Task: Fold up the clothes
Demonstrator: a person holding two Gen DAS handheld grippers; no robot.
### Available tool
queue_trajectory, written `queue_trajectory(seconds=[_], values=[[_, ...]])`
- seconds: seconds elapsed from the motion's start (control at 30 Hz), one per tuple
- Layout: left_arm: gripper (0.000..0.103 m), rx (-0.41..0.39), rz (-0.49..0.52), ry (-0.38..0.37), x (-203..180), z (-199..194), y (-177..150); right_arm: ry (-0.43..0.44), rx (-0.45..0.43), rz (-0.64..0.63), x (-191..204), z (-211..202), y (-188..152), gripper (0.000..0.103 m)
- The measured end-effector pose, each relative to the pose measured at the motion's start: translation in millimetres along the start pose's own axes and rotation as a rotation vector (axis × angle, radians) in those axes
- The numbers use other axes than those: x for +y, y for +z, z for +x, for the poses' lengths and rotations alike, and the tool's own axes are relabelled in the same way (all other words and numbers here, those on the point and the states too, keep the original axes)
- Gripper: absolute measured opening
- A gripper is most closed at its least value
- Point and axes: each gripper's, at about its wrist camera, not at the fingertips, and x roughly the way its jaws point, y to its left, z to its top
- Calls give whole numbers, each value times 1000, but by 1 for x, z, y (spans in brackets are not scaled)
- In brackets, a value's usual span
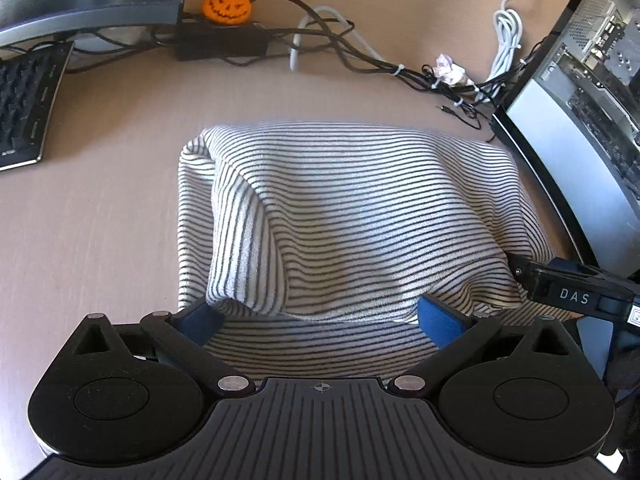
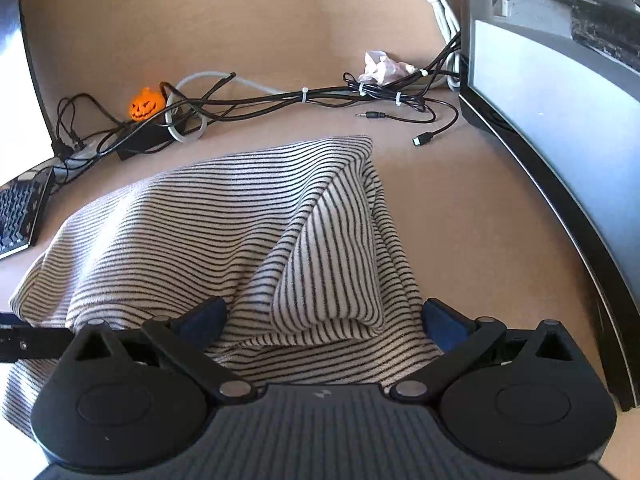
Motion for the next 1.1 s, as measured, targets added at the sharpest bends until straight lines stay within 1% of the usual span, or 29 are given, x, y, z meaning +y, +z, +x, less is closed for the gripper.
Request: queue_trajectory(seconds=[0.07,0.2,0.27,0.33,0.37,0.4,0.43,0.47,0.5,0.53,0.6,0.63,0.7,0.73,0.8,0.87,0.9,0.93,0.97,1.0,1.03,1.07,1.1], values=[[103,-10,8,7,-1,0,-2,-4,-2,11,0,-1,-1,103],[103,-9,81,59,-13,4,-4,-4,0,25,1,-1,-2,103],[103,2,107,63,-14,3,-3,12,10,5,-1,-2,-1,103],[103,19,101,29,-9,-4,1,28,39,-13,-6,-5,2,103],[103,18,92,2,-5,-11,3,25,21,1,-10,-12,3,103],[103,-2,84,-22,0,-20,5,21,-1,16,-14,-20,5,103],[103,-29,81,-38,5,-29,7,5,-33,10,-15,-28,6,103],[103,-52,79,-42,9,-37,10,-31,-64,-19,-15,-35,8,103],[103,-65,75,-26,14,-41,12,-72,-76,-60,-13,-37,9,103],[103,-69,68,2,19,-42,15,-103,-66,-94,-11,-34,9,103],[103,-62,55,70,29,-38,19,-204,-16,-176,-5,-18,5,103],[103,-57,42,94,34,-37,21,-232,-21,-205,-4,-15,2,103],[103,-52,13,98,43,-37,24,-235,-28,-214,-3,-18,2,103],[103,-49,0,88,47,-37,26,-208,-43,-196,-4,-23,5,103],[103,-45,-17,41,50,-35,29,-147,-77,-156,-7,-35,12,103],[103,-47,-16,-4,49,-28,33,-38,-85,-113,-10,-37,22,103],[103,-45,-15,-12,48,-24,36,18,-89,-92,-12,-39,27,102],[103,-38,-13,-4,47,-17,38,44,-83,-88,-12,-34,32,94],[103,-31,-11,5,45,-11,41,61,-75,-90,-12,-28,35,84],[103,-25,-10,14,43,-4,43,72,-60,-87,-13,-18,38,78],[103,-18,-7,18,42,1,45,82,-44,-83,-13,-7,42,67],[103,-11,-4,16,42,6,45,95,-25,-70,-15,2,44,63],[103,-3,-1,10,42,9,45,109,-5,-55,-17,11,46,63]])
